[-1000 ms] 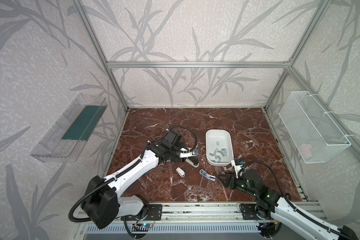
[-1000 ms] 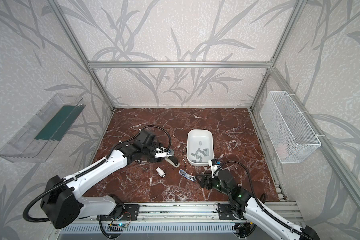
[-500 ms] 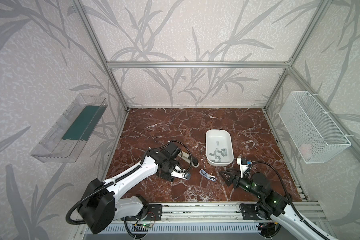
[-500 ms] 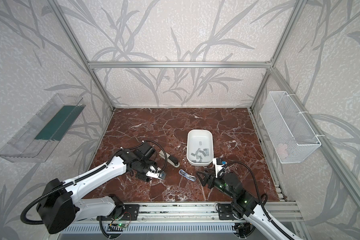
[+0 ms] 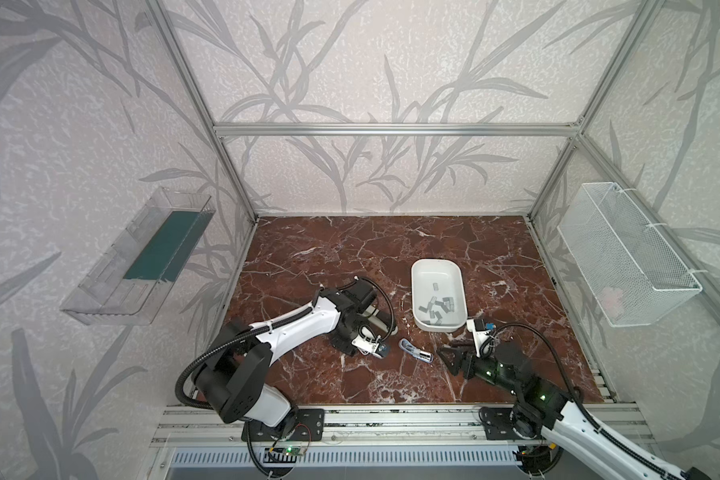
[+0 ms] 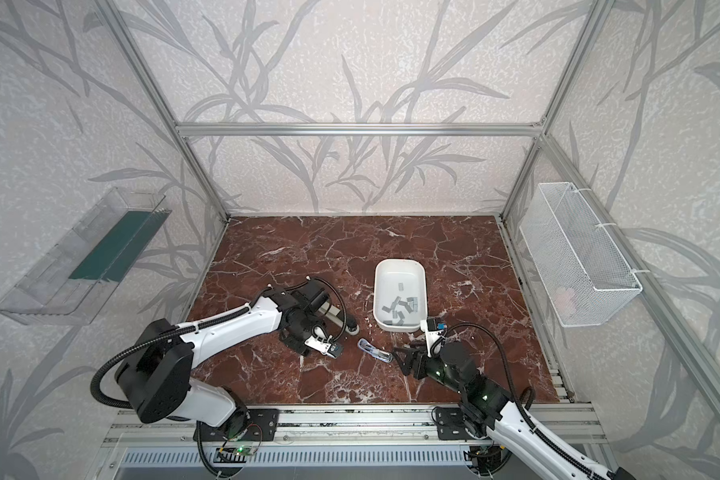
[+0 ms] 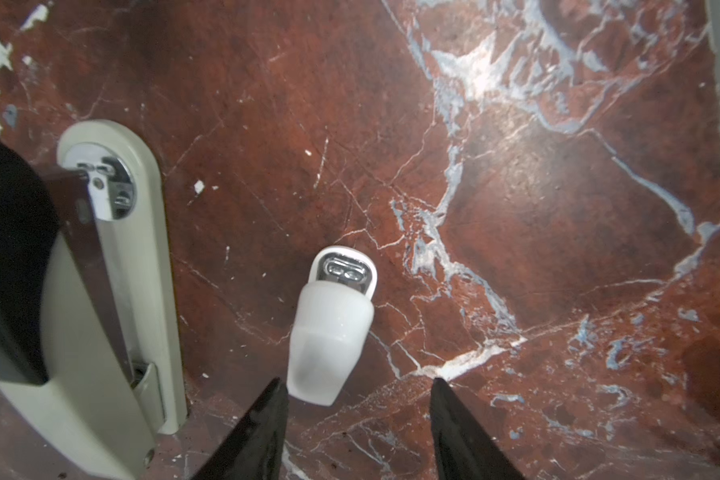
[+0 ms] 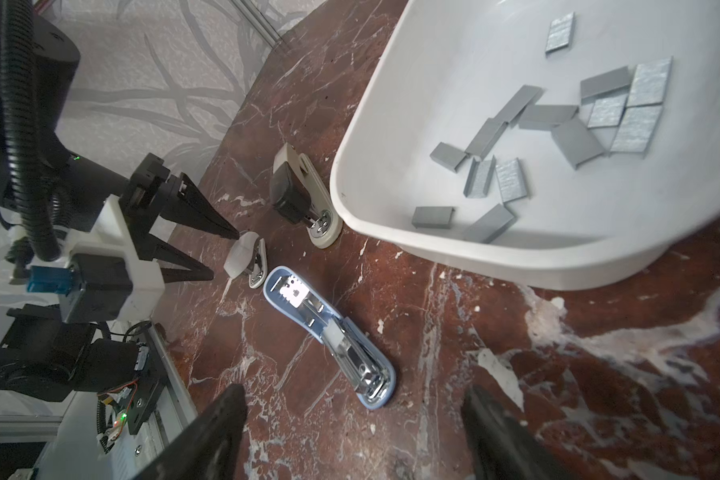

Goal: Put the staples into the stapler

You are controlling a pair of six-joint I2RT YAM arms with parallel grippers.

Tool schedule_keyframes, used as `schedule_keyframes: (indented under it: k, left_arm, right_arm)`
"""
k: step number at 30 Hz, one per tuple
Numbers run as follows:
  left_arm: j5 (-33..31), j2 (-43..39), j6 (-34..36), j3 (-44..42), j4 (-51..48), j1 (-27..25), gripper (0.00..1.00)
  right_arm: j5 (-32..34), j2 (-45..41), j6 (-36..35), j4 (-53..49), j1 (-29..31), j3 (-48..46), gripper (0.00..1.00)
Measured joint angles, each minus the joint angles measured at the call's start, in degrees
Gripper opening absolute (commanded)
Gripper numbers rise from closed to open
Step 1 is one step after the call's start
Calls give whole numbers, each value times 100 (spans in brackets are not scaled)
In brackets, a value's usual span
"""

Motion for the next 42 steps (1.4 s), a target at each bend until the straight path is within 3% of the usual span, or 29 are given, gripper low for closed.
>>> schedule_keyframes:
  k: [14, 23, 30, 33, 42]
  left_arm:
    - [164, 470, 136, 52, 232, -225, 43]
    - [142, 695, 129, 197, 232, -295, 24]
    - [133, 636, 42, 201, 232, -302, 4]
    - [136, 420, -275, 291, 293, -382, 0]
    - [-92, -787, -2094, 413, 1296, -1167, 0]
  right_arm:
    - [-2, 94, -17, 17, 0, 0, 83]
    - [-7, 94, -20, 17, 0, 0, 83]
    - [-13, 96, -42, -103, 0, 59, 79]
    - [-98, 149, -92, -389, 0, 293, 76]
    - [-413, 686, -17, -496, 251, 1279, 73]
